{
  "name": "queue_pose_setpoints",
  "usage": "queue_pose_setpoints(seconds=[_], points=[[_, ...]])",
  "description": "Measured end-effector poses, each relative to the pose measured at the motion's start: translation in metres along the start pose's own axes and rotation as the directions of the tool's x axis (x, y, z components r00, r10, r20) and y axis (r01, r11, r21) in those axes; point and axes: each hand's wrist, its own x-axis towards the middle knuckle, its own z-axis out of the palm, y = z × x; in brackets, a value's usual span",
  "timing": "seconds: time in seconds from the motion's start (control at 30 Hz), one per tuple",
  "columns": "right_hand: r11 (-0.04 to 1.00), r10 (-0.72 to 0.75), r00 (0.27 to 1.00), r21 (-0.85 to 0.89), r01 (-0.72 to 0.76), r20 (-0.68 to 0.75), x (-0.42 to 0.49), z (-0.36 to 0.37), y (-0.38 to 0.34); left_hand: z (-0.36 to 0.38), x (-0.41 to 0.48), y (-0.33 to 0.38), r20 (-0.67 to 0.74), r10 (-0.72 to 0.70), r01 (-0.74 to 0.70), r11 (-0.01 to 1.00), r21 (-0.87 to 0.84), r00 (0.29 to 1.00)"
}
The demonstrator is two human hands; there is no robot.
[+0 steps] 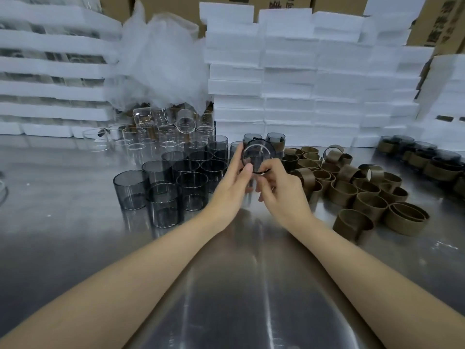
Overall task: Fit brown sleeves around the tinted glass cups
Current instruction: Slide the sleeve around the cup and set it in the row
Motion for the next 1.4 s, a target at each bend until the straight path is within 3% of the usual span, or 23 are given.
queue_pose_setpoints(seconds=[0.1, 0.23, 0.37, 0.63, 0.97, 1.2, 1.4], points=[[0.998, -0.019, 0.999, 0.053, 0.021, -0.032, 0.001, 0.003, -0.002, -0.002, -0.001, 0.006, -0.058, 0.024, -0.031, 0.991, -0.132, 0.998], [0.984, 0.092, 0.982, 0.164, -0.064, -0.167, 0.003, 0.005, 0.002, -0.001, -0.003, 0.008, -0.089, 0.032, -0.043, 0.992, -0.123, 0.995], [0.949, 0.174, 0.979, 0.284, -0.138, -0.105, 0.006, 0.006, 0.004, -0.003, -0.003, 0.004, -0.035, 0.016, -0.017, 0.999, -0.03, 0.999], [0.921, 0.198, 0.98, 0.337, -0.193, 0.019, 0.006, 0.001, 0.004, -0.008, 0.003, -0.004, -0.083, -0.082, 0.073, 0.992, -0.105, 0.993], [0.987, -0.056, 0.996, 0.154, 0.045, 0.069, 0.003, -0.002, 0.005, -0.006, 0.0, 0.0, -0.079, -0.184, 0.171, 0.973, -0.154, 0.98], [0.999, -0.031, 0.991, -0.025, 0.034, 0.127, 0.003, -0.003, -0.004, -0.004, -0.004, 0.002, -0.098, -0.168, 0.162, 0.985, -0.064, 0.981], [0.999, -0.011, 0.993, -0.046, 0.017, 0.12, 0.004, -0.001, -0.005, -0.006, 0.0, -0.006, -0.1, -0.059, 0.071, 0.99, 0.124, 0.993]])
